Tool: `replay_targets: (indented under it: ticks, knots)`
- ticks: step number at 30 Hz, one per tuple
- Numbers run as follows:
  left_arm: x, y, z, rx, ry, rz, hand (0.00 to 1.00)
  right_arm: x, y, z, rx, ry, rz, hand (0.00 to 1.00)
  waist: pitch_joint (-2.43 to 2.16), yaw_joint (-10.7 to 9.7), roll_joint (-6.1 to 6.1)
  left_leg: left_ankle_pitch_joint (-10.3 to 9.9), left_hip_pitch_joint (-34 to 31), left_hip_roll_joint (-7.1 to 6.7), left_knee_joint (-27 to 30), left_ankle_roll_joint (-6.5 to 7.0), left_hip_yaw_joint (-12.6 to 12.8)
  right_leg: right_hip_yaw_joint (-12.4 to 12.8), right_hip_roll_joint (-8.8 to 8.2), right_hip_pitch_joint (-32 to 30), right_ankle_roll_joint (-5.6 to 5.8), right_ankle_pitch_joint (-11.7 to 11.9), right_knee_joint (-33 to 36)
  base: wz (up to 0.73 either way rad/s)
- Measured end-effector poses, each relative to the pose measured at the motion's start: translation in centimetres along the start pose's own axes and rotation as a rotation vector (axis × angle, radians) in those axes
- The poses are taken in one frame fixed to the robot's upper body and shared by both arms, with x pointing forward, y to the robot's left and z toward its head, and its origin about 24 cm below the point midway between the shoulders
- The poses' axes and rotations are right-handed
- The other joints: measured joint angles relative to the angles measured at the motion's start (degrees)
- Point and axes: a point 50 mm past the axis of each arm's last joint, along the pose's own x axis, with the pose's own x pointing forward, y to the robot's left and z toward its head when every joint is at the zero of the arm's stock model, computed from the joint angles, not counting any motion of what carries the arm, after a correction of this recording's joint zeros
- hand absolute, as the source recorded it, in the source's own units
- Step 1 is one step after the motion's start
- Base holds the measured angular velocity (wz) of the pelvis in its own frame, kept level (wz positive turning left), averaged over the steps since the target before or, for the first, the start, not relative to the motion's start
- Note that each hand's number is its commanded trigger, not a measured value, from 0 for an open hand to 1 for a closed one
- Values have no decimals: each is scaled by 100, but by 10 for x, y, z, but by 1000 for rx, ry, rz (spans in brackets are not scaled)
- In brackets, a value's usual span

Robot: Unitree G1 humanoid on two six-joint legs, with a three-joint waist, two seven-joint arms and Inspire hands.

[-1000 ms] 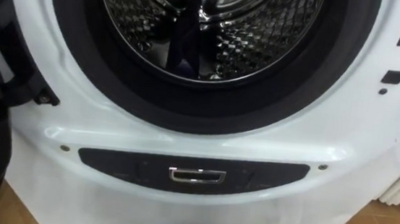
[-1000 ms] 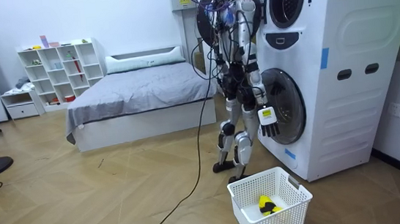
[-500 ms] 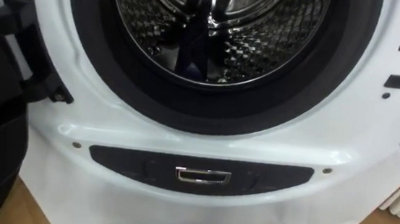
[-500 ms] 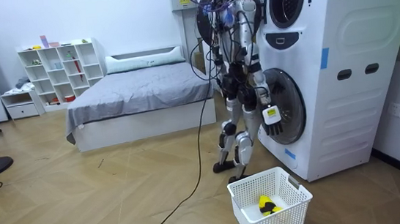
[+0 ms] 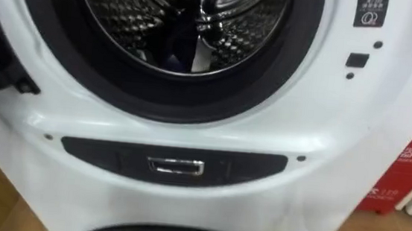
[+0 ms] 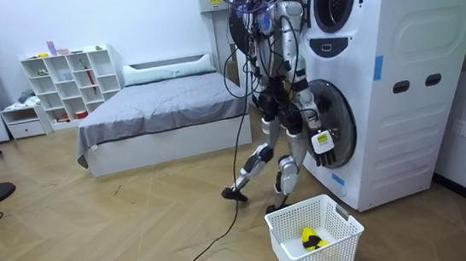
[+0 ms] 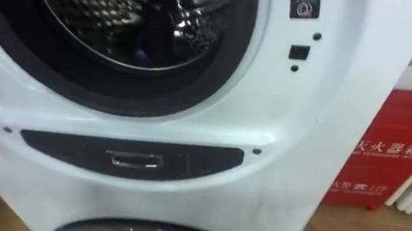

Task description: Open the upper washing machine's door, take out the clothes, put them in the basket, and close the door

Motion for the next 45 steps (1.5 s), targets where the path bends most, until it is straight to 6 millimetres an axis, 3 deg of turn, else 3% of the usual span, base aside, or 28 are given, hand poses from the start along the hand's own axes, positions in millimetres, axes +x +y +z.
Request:
replay_targets:
  ticks: [1,3,5,7,9,10,11,12,14,15,16,17,18,19,20,21,22,24,26,31,40,45]
  knots:
    - [2,-4,7,11,-16,-21,0,0,-2,4,-2,-11,-5,0,5,-5,25,-77,198,-26,-493,-111,-130,-47,15,-196,-3,1,142,10]
    - [6,-10,22,47,-51,-42,0,1,-1,12,-8,-39,-9,0,19,-8,86,-291,399,-21,-1182,-161,-341,-156,12,-511,-14,22,297,15]
    - [8,-16,36,85,-87,-60,0,2,0,20,-11,-62,-17,0,13,3,138,-776,572,-8,-2176,-139,-445,-212,-9,-960,3,215,450,0]
    - [8,-17,39,114,-94,-63,0,2,1,25,4,-79,-15,0,10,11,160,-932,665,-34,-2881,-90,-450,-184,-44,-1207,50,469,469,0]
    - [8,-16,38,137,-87,-63,0,2,2,26,19,-82,-15,0,5,33,144,-997,669,-162,-3297,40,-411,70,-107,-1445,184,777,457,-3]
    - [8,-14,31,148,-65,-62,0,2,2,25,22,-81,-14,0,-6,40,68,-882,619,-360,-3370,418,-364,259,-193,-1473,332,1028,318,-19]
    - [7,-11,21,141,-34,-55,0,2,2,23,22,-74,-14,0,-38,39,18,-776,564,-535,-3320,596,-320,396,-278,-1391,426,1343,21,-22]
    - [5,-9,13,137,-14,-51,0,2,1,21,31,-71,-15,0,-47,36,9,-739,564,-612,-3312,666,-281,417,-312,-1312,458,1496,-149,-17]
    - [0,-2,-12,128,62,-30,0,1,0,13,69,-54,-19,0,-58,-8,-34,-620,481,-879,-3238,903,-79,572,-550,-1140,716,1917,-474,6]
    - [-2,0,-18,126,79,-24,0,1,0,12,85,-49,-20,0,-58,-59,-34,-608,456,-888,-3201,931,27,570,-621,-1125,775,1862,-337,28]
    - [-5,1,-28,120,106,-16,0,0,-3,8,129,-45,-30,0,-69,-160,-22,-570,421,-867,-3179,962,128,537,-758,-1085,883,1459,206,55]
    - [-6,2,-31,123,112,-15,0,-1,-5,3,149,-38,-39,0,-75,-237,5,-509,404,-781,-3195,917,348,537,-863,-875,919,974,640,62]
    - [-6,1,-30,128,109,-16,0,-2,-6,1,150,-32,-41,0,-73,-246,1,-464,400,-746,-3225,869,489,543,-933,-756,932,738,823,71]
    - [-6,0,-30,131,106,-20,0,-3,-8,-4,141,-19,-50,0,-75,-233,-9,-384,414,-703,-3299,778,772,548,-1012,-475,1017,343,1075,50]
    - [-6,0,-30,126,106,-19,0,-4,-9,-9,138,-7,-55,0,-103,-204,-92,-343,429,-738,-3341,715,951,576,-1094,-199,1085,56,1067,31]
    - [-6,1,-30,119,105,-16,0,-4,-9,-12,137,-4,-55,0,-101,-140,-125,-330,442,-777,-3345,698,1000,640,-1095,-130,1143,-16,933,-17]
    - [-7,4,-34,96,113,-6,0,-4,-8,-13,133,-2,-54,0,-93,-32,-152,-307,458,-859,-3332,668,1017,751,-1060,-71,1049,-104,615,-49]
    - [-9,8,-37,62,117,7,0,-5,-8,-15,122,-2,-53,0,-84,33,-134,-268,470,-873,-3339,686,1006,933,-920,-28,1020,4,412,-49]
    - [-9,14,-36,18,106,36,0,-6,-5,-18,95,6,-33,0,-74,55,-234,-256,509,-793,-3370,679,1053,1022,-792,50,988,111,251,-33]
    - [-9,16,-34,-27,90,43,0,-6,-4,-20,72,10,-1,0,-79,28,-346,-270,523,-707,-3414,651,1122,1026,-661,141,970,248,-29,-11]
    - [-15,32,-44,-134,99,95,0,-6,-6,-21,26,18,6,0,-40,204,-359,-298,592,-549,-3173,605,1016,1021,-508,369,899,275,-305,-13]
    - [-13,39,-28,-249,34,120,0,-6,-12,-19,62,15,-27,0,-45,162,-289,-297,612,-510,-3220,602,973,1008,-511,423,890,280,-345,4]
